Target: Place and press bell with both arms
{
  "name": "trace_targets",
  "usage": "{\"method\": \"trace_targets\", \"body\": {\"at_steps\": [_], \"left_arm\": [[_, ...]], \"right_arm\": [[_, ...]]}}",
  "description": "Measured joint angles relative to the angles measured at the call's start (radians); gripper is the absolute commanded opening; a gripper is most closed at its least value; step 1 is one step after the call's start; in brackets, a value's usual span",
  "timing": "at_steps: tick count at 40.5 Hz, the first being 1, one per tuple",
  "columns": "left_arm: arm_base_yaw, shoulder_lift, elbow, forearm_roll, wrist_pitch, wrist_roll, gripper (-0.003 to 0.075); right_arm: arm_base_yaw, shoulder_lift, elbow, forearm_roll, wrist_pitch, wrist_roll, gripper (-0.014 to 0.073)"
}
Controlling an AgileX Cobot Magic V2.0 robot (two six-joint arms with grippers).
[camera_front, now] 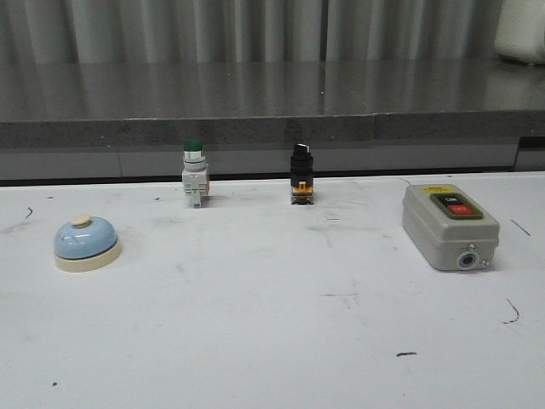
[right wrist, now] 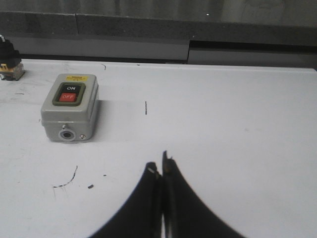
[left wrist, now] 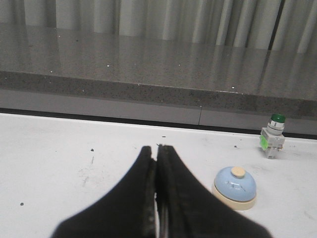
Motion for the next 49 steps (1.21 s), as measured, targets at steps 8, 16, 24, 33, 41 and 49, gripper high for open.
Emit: {"method": "trace_targets", "body": {"at_steps": [8, 16, 24, 33, 41, 49], "left_arm": [[0.000, 0.000, 0.000, 0.000, 0.000, 0.000, -0.0020], [0.000, 0.000, 0.000, 0.000, 0.000, 0.000, -0.0020], [0.000, 0.000, 0.000, 0.000, -0.001, 0.000, -0.0020], [0.000, 0.000, 0.000, 0.000, -0.002, 0.000, -0.0020], [0.000, 0.000, 0.000, 0.000, -0.003, 0.000, -0.0020], [0.000, 0.000, 0.000, -0.002, -0.107, 0.000, -0.0020]], "right_arm": [[0.000, 0.000, 0.000, 0.000, 0.000, 0.000, -0.0067], [0.000, 0.000, 0.000, 0.000, 0.000, 0.000, -0.0067], [0.000, 0.000, 0.000, 0.000, 0.000, 0.000, -0.0067], [0.000, 0.000, 0.000, 0.000, 0.000, 0.000, -0.0067], [0.000, 0.000, 0.000, 0.000, 0.000, 0.000, -0.0067], [0.000, 0.000, 0.000, 0.000, -0.051, 0.004, -0.0067]]}}
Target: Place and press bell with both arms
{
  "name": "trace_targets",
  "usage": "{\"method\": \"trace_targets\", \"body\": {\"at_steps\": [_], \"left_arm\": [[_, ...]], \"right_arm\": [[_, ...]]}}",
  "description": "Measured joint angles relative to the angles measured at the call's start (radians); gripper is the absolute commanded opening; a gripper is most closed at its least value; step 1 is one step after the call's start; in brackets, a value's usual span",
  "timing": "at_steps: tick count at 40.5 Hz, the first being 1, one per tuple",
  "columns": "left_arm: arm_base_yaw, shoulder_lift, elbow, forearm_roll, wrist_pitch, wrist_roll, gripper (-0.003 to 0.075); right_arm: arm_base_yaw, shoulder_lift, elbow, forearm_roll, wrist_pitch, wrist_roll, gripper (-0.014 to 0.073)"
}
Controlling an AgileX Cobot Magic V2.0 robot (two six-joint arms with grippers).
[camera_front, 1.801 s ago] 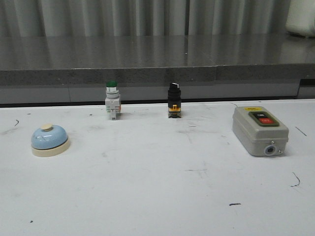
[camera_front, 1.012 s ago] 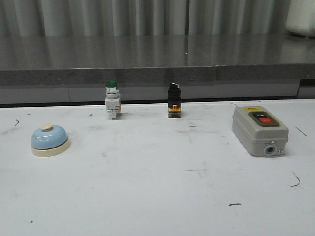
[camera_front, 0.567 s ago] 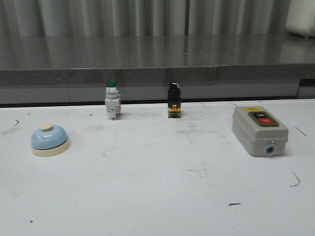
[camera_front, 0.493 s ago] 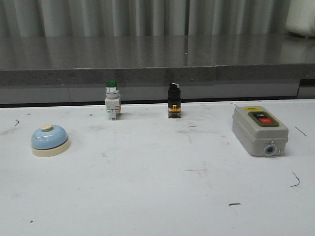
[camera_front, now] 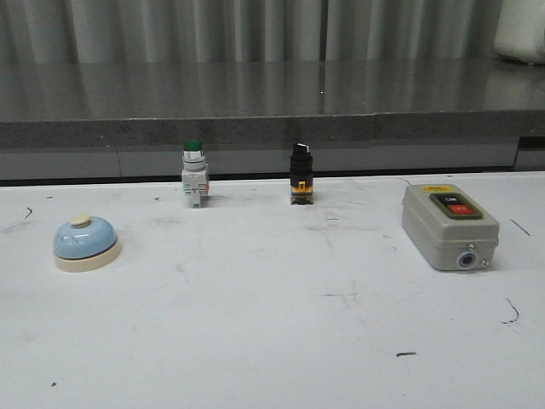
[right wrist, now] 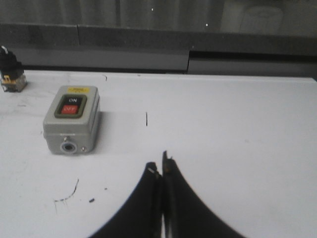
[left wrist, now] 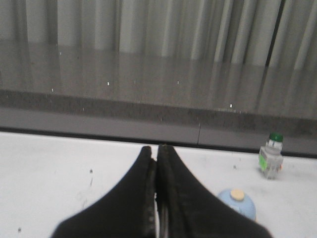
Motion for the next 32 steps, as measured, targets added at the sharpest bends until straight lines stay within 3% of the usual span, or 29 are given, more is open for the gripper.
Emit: {"method": "trace_targets", "body": {"at_steps": [4, 7, 14, 21, 32], "left_arm": [[0.000, 0.000, -0.002, -0.002, -0.110, 0.000, -0.0020], [0.000, 0.000, -0.027, -0.005, -0.118, 0.000, -0.0020], [0.001, 0.058, -0.202, -0.005, -0.011, 0.000, -0.0020], [0.001, 0.254, -0.382, -0.002, 0.157, 0.000, -0.0020], [0.001, 0.404, -0.450, 0.000, 0.221, 0.000, -0.0017]], "right_arm": [[0.000, 0.000, 0.000, 0.002, -0.066, 0.002, -0.0067], [0.000, 0.000, -0.021, 0.002, -0.081, 0.002, -0.0067], [0.000, 0.000, -0.172, 0.002, -0.005, 0.002, -0.0067], [0.000, 0.098, -0.333, 0.002, 0.117, 0.003, -0.0067], [0.000, 0.263, -0.407, 0.005, 0.163, 0.005, -0.0067]]}}
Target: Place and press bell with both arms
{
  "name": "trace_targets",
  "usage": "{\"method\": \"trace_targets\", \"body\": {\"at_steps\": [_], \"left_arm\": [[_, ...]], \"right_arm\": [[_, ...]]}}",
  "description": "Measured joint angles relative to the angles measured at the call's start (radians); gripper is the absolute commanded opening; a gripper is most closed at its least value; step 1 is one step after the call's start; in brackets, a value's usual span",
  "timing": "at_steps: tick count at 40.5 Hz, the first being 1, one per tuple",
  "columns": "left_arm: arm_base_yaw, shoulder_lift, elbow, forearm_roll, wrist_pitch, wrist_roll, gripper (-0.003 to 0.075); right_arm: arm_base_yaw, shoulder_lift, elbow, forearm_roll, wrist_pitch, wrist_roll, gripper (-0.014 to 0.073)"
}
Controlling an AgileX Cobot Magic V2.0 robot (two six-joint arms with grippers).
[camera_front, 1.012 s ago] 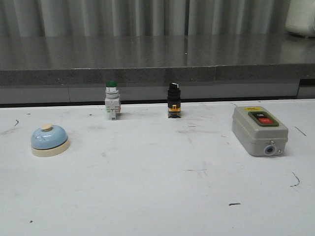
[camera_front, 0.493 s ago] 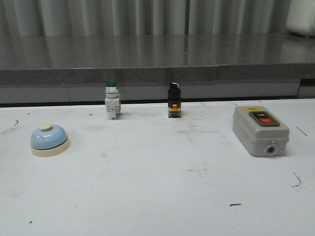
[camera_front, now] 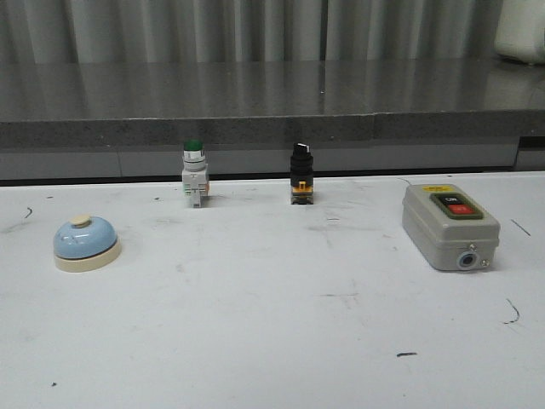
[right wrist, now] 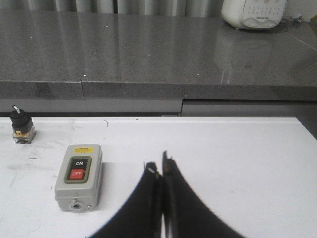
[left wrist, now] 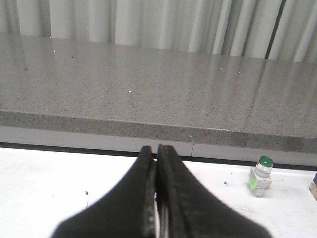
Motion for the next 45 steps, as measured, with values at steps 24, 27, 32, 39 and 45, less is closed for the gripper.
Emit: {"method": "trace_targets", "body": {"at_steps": [24, 27, 32, 39, 45], "left_arm": [[0.000, 0.011, 0.001, 0.000, -0.042, 0.000, 0.0595], [0.000, 0.036, 0.001, 0.000, -0.044, 0.000, 0.0584], [-0.020, 0.106, 0.001, 0.000, -0.060, 0.000, 0.0584], [-0.100, 0.253, -0.028, 0.000, -0.065, 0.000, 0.0585], [-0.179, 0.390, -0.087, 0.000, -0.045, 0.000, 0.0585]], "right_arm": [[0.000, 0.002, 0.000, 0.004, 0.002, 0.000, -0.0067], [0.000, 0.002, 0.000, 0.004, 0.002, 0.000, -0.0067], [0.000, 0.002, 0.000, 0.004, 0.002, 0.000, -0.0067], [0.000, 0.002, 0.000, 0.004, 0.002, 0.000, -0.0067], [0.000, 0.002, 0.000, 0.004, 0.002, 0.000, -0.0067]]}}
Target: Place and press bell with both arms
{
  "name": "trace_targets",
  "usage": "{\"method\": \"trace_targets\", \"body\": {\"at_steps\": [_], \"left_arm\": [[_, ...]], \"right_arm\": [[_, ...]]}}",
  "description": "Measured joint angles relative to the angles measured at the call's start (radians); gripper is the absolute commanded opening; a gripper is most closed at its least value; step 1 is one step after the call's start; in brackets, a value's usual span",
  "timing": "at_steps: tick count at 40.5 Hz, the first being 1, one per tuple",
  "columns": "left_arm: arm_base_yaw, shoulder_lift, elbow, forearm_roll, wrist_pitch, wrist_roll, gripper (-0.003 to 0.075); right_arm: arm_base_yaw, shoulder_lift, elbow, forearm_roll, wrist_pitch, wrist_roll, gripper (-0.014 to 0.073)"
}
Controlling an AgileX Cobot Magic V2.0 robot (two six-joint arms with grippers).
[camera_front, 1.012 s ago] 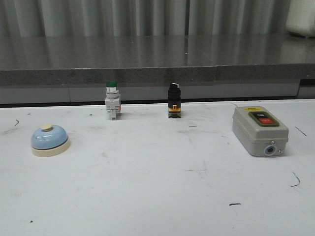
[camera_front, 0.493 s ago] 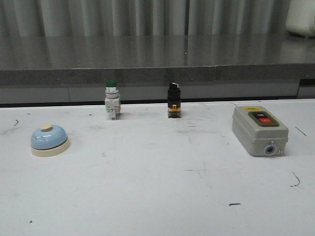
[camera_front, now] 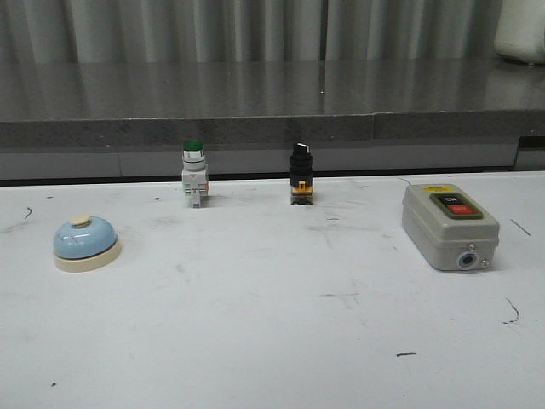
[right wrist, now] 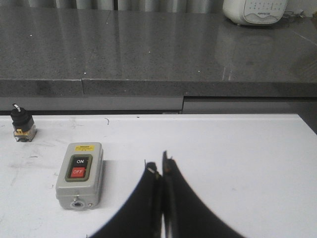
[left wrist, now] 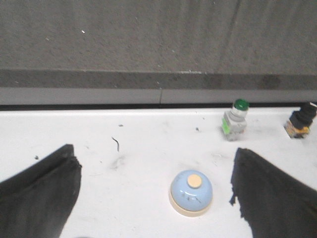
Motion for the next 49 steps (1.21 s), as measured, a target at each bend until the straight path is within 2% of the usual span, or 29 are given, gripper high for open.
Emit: {"method": "trace_targets", "body": {"at_steps": [12, 19, 34, 49], "left_arm": [[-0.133, 0.271, -0.170, 0.000, 0.103, 0.000, 0.0585], [-0.181, 0.415, -0.288, 0.000, 0.231, 0.002, 0.0585], [-0.201, 0.708, -0.501, 0.015, 0.454, 0.004, 0.0585], [-0.199, 0.962, -0.680, 0.142, 0.504, -0.046, 0.0585]], "right_arm": [[0.000, 0.000, 0.000, 0.000, 0.000, 0.000, -0.0067], [0.000, 0.000, 0.000, 0.000, 0.000, 0.000, -0.0067], [0.000, 0.000, 0.000, 0.000, 0.000, 0.000, -0.0067], [0.000, 0.000, 0.000, 0.000, 0.001, 0.002, -0.0067]]}}
